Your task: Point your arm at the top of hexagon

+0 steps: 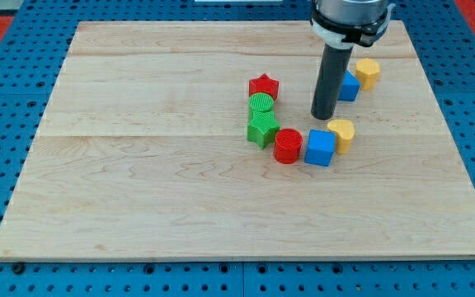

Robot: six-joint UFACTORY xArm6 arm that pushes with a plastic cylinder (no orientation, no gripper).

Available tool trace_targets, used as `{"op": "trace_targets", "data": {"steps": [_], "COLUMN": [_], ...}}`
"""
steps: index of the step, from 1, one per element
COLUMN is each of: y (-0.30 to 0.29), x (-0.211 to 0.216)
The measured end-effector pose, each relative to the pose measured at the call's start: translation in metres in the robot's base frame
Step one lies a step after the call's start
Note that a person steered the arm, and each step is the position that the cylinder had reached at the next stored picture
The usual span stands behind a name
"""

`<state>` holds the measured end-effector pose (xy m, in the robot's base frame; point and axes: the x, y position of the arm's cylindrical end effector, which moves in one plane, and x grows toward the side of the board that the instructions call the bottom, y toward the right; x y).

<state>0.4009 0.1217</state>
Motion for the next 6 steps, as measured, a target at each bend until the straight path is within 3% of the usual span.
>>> {"op": "trace_targets", "data": {"steps": [2, 4, 6], "y": [0.068, 0.156, 0.117], "x": [-0.02, -0.077, -0.11]}}
